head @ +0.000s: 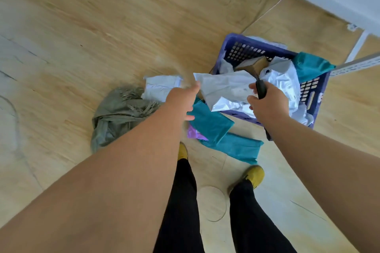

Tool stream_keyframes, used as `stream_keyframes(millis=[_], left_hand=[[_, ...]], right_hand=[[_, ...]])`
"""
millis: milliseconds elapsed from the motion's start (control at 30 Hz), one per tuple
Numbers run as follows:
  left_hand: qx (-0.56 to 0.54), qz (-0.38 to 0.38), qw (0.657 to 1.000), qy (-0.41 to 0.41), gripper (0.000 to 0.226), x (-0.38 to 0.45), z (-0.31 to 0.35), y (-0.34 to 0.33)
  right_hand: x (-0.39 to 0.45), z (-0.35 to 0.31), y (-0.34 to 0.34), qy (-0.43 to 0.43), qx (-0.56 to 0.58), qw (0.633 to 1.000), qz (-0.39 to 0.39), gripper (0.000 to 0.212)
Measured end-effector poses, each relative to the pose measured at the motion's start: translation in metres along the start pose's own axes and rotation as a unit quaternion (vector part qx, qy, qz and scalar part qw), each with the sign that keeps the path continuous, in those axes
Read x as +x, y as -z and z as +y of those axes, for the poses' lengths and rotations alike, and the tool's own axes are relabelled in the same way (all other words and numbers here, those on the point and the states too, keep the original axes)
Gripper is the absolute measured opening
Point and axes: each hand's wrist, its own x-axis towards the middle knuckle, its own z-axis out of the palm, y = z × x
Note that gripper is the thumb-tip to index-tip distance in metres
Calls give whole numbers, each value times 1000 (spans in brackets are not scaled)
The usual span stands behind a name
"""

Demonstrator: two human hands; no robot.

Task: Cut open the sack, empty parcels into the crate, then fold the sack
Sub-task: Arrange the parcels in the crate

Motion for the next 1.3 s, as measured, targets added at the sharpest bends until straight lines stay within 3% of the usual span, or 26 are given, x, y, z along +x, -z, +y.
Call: stream_keyframes(millis=[100, 200, 233, 300, 367, 533, 667, 733, 800, 867, 967, 1067, 1133, 1200, 1300], left_hand=[[-3, -56, 997, 44, 59, 13, 3, -52], [-39, -47, 998, 3, 22, 38, 1, -90], [-45, -22, 998, -24, 27, 55, 0, -99], [18, 34, 993, -116, 60, 87, 0, -115], [106, 62, 974, -189, 67, 110, 2, -126], [169, 99, 929, -315, 44, 166, 9, -151], [254, 131, 885, -366, 36, 208, 20, -163], [307, 160, 844, -409, 32, 231, 25, -163], [366, 194, 796, -441, 28, 254, 35, -159], [395, 213, 781, -434, 35, 268, 46, -154], [362, 195, 833, -371, 61, 284, 61, -154], [282, 99, 900, -315, 40, 294, 62, -151], [326, 42, 901, -284, 46, 295, 54, -138], [348, 32, 896, -274, 48, 290, 50, -120], [234, 83, 909, -334, 37, 284, 61, -94]], right_hand=[[19, 38, 10, 23, -89, 995, -27, 43], [40, 73, 4, 35, -108, 993, -31, 55], [48, 84, -1, 37, -105, 993, -32, 59], [63, 103, -12, 39, -84, 995, -26, 64], [80, 118, -25, 40, -58, 997, -1, 63], [129, 143, -57, 43, -23, 996, 72, 52], [174, 151, -79, 62, -71, 991, 100, 18], [198, 152, -85, 66, -84, 991, 86, 11], [221, 147, -87, 86, -88, 992, 31, 16], [239, 136, -84, 106, -98, 989, -35, 27], [256, 127, -84, 135, -103, 982, -80, 29], [257, 123, -88, 162, -150, 973, -64, 24], [249, 119, -88, 164, -202, 964, -58, 25], [243, 112, -88, 154, -236, 957, -68, 21], [243, 100, -94, 138, -303, 939, -82, 15]])
